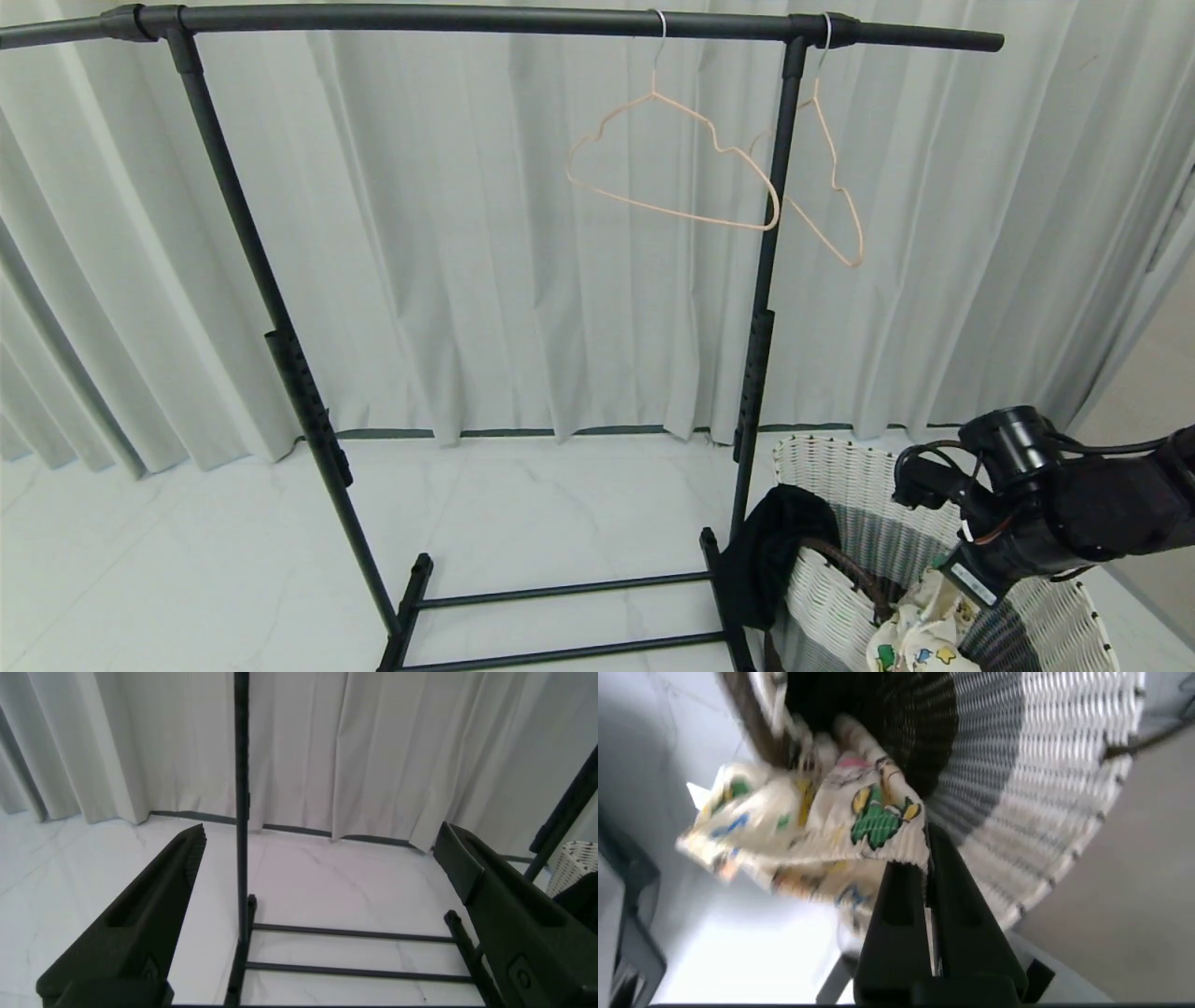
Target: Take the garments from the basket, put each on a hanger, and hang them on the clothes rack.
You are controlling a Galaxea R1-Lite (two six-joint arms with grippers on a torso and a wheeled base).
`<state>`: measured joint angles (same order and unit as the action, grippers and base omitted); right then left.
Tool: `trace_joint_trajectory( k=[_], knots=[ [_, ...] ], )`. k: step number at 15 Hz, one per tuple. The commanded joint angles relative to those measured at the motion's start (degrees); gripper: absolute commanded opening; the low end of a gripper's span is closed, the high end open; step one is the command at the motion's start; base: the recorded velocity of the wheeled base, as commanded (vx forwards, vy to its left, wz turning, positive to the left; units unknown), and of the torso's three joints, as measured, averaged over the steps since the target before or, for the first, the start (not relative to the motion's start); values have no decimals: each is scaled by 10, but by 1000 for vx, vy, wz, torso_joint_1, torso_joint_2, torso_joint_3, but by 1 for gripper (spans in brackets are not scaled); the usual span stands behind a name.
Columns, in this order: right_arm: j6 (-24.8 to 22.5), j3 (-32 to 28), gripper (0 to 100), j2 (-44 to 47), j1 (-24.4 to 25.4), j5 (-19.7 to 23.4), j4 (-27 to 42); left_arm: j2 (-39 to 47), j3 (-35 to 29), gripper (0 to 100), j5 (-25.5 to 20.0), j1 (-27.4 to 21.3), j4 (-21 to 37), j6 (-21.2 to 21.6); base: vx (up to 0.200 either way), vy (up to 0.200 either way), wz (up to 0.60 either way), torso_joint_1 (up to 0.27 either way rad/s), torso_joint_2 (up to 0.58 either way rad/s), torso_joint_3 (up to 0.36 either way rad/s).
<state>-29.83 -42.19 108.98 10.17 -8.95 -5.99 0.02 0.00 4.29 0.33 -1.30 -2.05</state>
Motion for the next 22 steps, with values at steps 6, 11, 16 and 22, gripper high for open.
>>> trace_joint_trajectory(
  k=[6, 11, 16, 22],
  knots=[
    [39, -39, 0, -352, 36, 1, 220, 0, 0, 100, 0, 0, 0, -1, 0, 0, 0, 0, 0, 0],
    [39, -114, 0, -460, 36, 1, 302, 0, 0, 100, 0, 0, 0, 4, 0, 0, 0, 0, 0, 0],
    [39, -170, 0, -468, 45, 2, 302, 0, 0, 100, -2, 0, 0, 15, -200, 0, 0, 0, 2, 1],
    [40, -183, 0, -462, 77, 3, 302, 0, 0, 100, -2, 0, 0, 17, -167, 0, 0, 1, 2, 3]
  ],
)
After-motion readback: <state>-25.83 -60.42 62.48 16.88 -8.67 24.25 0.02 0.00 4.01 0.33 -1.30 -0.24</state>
